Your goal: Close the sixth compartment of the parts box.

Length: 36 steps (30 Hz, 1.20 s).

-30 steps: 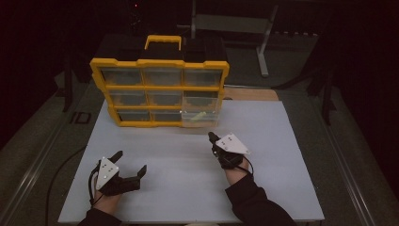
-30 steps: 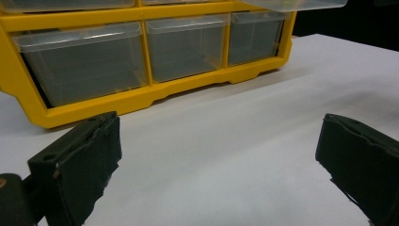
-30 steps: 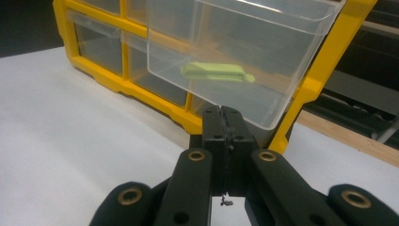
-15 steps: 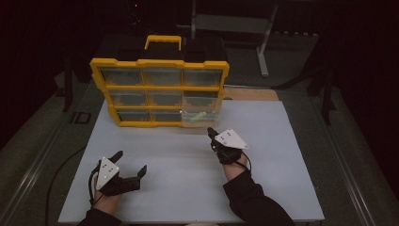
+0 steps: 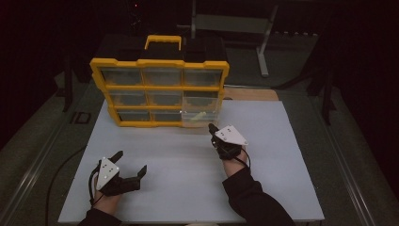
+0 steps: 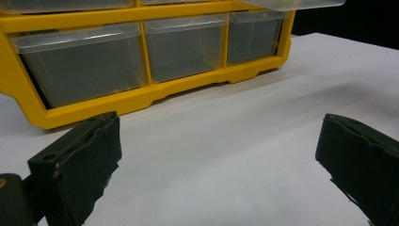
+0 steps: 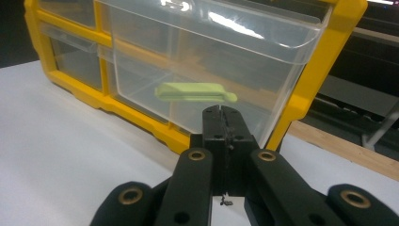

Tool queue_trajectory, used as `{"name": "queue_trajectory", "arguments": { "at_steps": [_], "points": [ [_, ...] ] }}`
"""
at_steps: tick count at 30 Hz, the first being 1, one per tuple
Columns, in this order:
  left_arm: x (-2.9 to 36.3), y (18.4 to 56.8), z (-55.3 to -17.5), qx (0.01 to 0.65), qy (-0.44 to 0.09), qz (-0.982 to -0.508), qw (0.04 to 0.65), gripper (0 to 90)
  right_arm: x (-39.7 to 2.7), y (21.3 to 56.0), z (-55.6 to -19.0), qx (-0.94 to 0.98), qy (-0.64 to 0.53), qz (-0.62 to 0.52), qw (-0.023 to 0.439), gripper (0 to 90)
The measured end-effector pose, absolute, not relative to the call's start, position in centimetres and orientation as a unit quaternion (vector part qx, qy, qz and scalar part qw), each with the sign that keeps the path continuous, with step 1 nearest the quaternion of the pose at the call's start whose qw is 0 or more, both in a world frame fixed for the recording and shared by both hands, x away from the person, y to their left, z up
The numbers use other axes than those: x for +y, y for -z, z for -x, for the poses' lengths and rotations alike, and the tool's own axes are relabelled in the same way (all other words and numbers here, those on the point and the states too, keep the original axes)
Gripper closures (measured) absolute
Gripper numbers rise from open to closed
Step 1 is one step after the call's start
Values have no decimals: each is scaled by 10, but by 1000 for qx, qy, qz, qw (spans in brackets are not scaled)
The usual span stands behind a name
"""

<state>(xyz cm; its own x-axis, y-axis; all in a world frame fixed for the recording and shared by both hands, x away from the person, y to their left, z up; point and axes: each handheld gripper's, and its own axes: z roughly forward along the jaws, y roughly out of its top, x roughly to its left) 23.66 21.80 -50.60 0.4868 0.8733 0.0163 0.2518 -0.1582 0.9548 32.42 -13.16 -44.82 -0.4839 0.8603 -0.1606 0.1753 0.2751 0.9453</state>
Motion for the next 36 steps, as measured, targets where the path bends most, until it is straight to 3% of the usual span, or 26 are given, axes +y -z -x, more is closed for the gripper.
{"name": "queue_trajectory", "arguments": {
  "at_steps": [36],
  "points": [
    [218,506,-237,404,-305,-697,508,16,-116,440,-359,722,-476,-367,343,900]
  ]
}}
